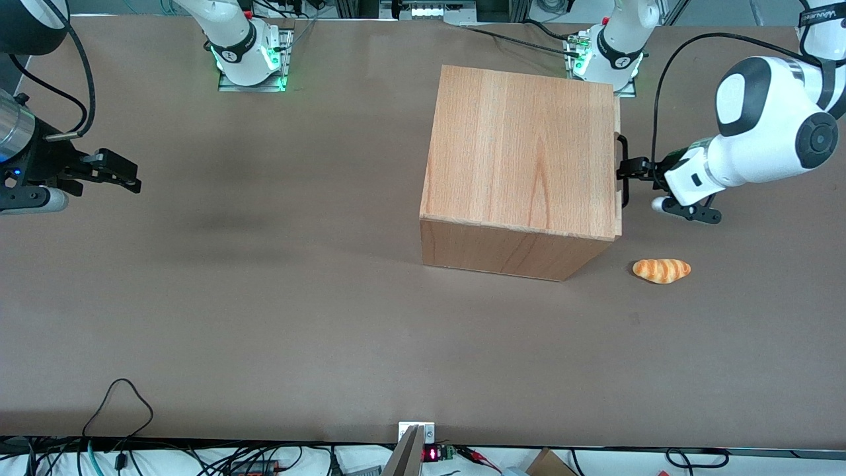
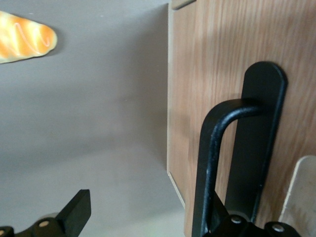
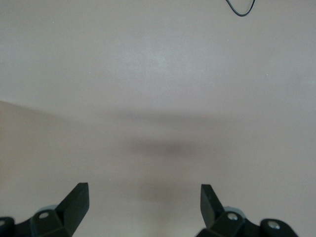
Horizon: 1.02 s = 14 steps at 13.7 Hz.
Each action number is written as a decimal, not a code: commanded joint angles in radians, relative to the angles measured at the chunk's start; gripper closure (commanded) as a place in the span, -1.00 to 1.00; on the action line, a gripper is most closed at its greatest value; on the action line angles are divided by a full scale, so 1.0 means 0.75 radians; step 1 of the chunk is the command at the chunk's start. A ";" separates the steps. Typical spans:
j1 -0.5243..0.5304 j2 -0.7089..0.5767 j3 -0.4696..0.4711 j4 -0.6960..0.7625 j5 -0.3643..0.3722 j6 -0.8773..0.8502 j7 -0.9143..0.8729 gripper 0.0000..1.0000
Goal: Open top drawer with left arm
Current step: 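Pull the handle with the left gripper, sliding the drawer out of the cabinet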
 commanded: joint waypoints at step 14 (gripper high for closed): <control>0.196 0.016 0.004 0.056 0.141 0.027 0.032 -1.00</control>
